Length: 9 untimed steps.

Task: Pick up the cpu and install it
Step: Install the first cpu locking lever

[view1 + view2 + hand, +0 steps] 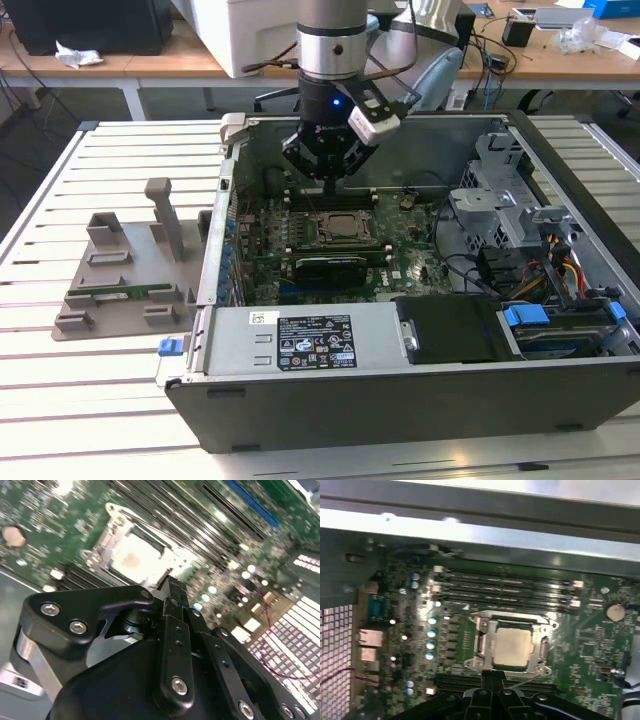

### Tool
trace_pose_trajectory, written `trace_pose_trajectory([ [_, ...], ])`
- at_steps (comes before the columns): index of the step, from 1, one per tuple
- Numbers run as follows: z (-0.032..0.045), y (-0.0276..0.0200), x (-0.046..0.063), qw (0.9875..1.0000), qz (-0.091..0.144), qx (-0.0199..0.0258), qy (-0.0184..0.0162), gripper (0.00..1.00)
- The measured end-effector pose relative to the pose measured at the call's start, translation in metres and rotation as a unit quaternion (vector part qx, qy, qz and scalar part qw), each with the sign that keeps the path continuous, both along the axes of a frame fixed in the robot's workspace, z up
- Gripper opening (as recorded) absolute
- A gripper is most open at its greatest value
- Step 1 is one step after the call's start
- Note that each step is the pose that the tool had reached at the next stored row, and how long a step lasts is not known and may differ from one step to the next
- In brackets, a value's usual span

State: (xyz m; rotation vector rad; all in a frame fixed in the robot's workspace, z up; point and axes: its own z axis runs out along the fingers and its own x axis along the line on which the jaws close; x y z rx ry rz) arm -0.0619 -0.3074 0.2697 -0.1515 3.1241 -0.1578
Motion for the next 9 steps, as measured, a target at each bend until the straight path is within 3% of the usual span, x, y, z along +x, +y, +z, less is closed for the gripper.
trace_pose_trajectory([
  [2, -0.0018, 0.0008, -0.025, 1.0000, 0.000, 0.0004, 0.0000, 0.11],
  [4, -0.0028, 0.0027, -0.033, 1.0000, 0.000, 0.0006, -0.0001, 0.11],
  [6, -0.0038, 0.0105, -0.042, 1.0000, 0.000, 0.0005, 0.0000, 0.11],
  [9, -0.0050, 0.0195, -0.046, 1.0000, 0.000, 0.0007, 0.0000, 0.11],
])
